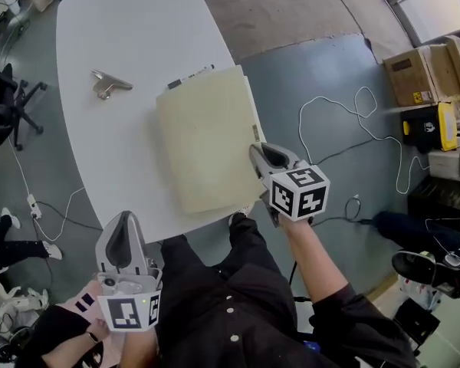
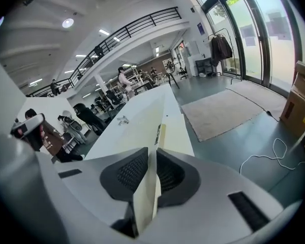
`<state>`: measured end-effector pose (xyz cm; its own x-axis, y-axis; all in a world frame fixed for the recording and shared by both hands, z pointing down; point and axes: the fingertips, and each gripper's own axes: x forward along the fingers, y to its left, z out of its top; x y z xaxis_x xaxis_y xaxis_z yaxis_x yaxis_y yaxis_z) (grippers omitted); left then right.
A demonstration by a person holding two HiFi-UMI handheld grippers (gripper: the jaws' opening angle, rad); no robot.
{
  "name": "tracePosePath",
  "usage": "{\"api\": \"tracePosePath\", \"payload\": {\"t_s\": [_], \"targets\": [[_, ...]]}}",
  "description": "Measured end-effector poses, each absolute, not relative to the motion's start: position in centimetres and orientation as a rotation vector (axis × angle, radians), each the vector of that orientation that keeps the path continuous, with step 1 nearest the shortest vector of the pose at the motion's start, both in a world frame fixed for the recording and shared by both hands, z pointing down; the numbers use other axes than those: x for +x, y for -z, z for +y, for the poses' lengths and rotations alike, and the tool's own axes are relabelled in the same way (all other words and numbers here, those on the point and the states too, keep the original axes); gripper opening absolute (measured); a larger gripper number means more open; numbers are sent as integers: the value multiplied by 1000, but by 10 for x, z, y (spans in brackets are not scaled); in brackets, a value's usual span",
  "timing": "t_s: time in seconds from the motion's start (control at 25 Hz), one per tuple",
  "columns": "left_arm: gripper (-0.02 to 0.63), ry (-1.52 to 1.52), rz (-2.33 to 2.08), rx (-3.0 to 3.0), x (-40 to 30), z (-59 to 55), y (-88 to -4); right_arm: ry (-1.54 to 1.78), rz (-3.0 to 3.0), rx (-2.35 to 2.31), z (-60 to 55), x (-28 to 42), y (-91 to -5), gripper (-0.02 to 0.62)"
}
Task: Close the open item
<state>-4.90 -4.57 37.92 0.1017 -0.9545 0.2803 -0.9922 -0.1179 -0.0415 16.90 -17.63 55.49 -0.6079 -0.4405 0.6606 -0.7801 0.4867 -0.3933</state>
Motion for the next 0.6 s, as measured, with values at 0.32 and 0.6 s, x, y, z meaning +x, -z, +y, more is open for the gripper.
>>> {"api": "tracePosePath", "payload": {"t_s": [0.32,0.6], "targets": [[17,-417,-1924,2196,-43,-48,-392,-807,-2133,1073,-186,186,-598,84],[17,-447,-1902,2167,-46,-46,-405,-705,-2062,1102,-188,187,-616,105]]}}
